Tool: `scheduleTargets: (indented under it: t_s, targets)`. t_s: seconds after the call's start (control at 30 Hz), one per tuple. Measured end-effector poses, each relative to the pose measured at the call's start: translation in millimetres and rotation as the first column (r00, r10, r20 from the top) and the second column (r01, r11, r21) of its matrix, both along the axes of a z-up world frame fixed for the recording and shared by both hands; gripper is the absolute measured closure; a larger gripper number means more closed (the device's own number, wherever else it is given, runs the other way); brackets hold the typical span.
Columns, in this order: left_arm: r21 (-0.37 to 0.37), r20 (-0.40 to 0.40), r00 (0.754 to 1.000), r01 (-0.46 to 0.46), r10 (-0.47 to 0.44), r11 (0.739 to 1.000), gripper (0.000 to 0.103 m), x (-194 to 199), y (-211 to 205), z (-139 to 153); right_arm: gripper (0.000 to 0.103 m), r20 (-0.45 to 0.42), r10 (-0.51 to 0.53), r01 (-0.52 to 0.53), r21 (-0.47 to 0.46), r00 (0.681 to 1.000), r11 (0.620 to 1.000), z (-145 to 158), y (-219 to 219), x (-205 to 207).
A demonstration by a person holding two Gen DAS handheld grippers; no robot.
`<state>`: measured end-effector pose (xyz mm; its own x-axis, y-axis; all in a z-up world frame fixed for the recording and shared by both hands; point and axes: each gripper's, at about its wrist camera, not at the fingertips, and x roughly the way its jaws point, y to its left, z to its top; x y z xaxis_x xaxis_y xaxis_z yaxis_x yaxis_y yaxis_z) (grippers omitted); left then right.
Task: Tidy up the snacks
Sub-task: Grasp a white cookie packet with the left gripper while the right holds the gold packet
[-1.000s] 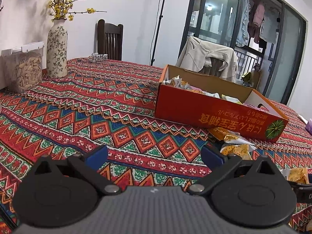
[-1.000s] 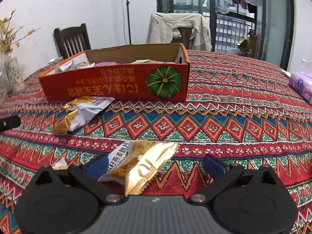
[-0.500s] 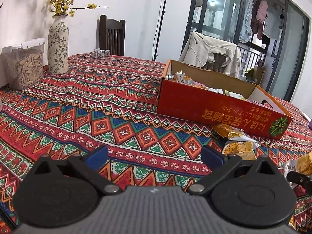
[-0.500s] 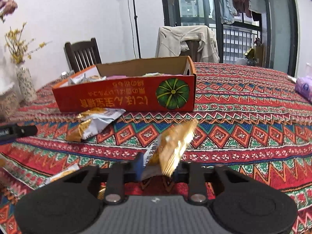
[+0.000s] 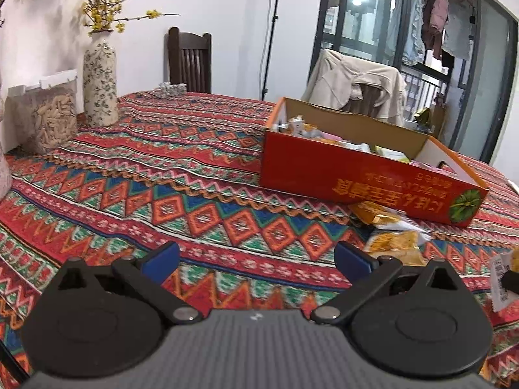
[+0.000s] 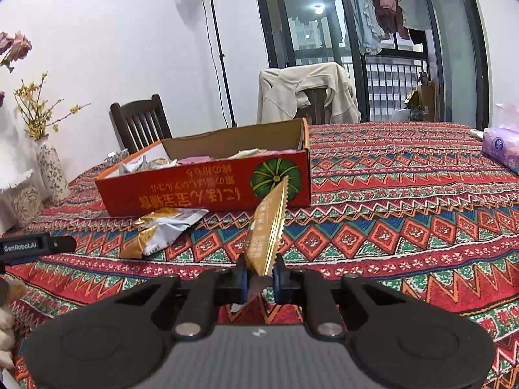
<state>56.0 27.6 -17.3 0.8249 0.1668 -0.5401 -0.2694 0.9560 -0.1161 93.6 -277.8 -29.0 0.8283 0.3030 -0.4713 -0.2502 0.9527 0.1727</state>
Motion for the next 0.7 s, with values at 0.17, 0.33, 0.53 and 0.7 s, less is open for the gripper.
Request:
scheduleTargets:
  t_s: [0.17, 0.33, 0.53, 0.7]
  targets:
    - [0.007, -0.004, 0.998, 0.057, -0.057, 0.998, 0.0, -4.1, -22.2, 4.4, 0.09, 0.019, -0.01, 0.01, 0.009, 1.0, 1.0, 3.3, -9.5, -7.2]
    - [0.012, -0.017, 0.992, 0.122, -0.122, 0.992, 0.0, -6.2, -48.4, 6.4, 0.09, 0.034, -0.018, 0.017, 0.02, 0.999, 1.0, 4.5, -19.0, -14.9]
    - [0.014, -0.058, 0.98, 0.191, -0.19, 0.982, 0.0, -7.0, -79.9, 2.5, 0.09, 0.041, -0.024, 0.023, 0.029, 0.999, 0.999, 2.0, -31.4, -23.4]
    - [0.016, -0.091, 0.966, 0.246, -0.244, 0.969, 0.0, -7.4, -104.8, -1.8, 0.09, 0.042, -0.038, 0.036, 0.037, 0.998, 0.999, -1.1, -44.6, -29.4]
